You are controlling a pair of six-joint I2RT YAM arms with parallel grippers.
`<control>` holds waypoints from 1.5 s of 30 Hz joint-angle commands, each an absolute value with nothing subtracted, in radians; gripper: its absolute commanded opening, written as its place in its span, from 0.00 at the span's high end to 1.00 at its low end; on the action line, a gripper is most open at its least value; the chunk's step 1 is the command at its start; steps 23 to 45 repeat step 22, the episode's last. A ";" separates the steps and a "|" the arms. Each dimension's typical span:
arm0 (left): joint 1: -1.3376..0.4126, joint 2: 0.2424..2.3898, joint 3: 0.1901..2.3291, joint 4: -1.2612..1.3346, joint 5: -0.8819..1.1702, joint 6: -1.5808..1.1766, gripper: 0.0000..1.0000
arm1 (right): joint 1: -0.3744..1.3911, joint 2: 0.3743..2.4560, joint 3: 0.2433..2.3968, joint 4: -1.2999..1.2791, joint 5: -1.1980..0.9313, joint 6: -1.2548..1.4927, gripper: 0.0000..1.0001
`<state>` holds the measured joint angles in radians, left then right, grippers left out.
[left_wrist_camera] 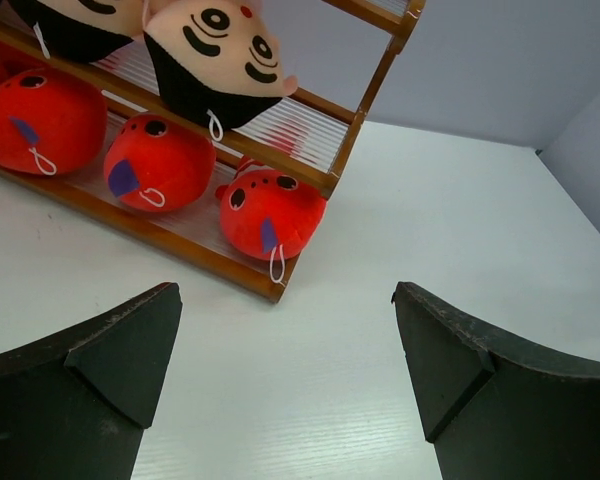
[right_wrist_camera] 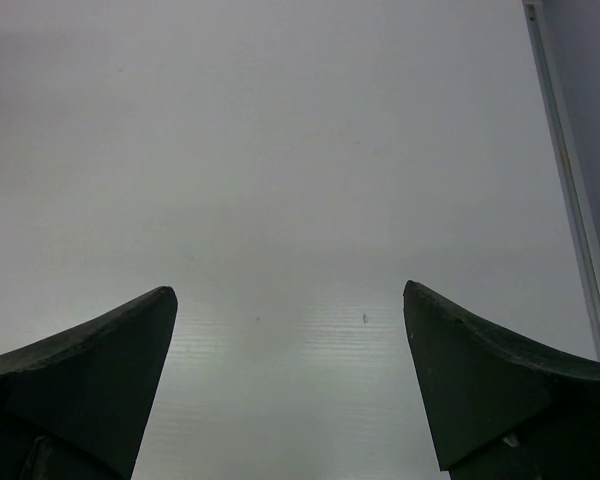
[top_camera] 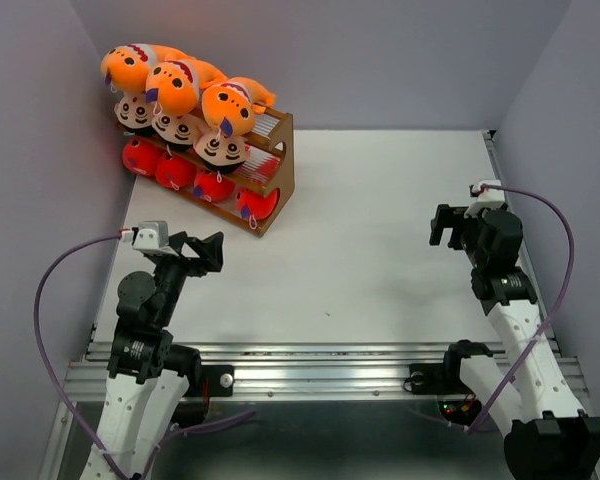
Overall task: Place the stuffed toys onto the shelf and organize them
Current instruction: Place the stuffed toy onto shelf
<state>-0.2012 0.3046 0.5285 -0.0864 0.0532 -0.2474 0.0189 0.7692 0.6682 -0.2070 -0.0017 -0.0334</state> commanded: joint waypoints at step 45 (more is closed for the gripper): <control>-0.207 0.255 0.518 -0.040 0.057 -0.229 0.01 | -0.083 0.781 0.661 -0.166 0.022 -0.101 0.00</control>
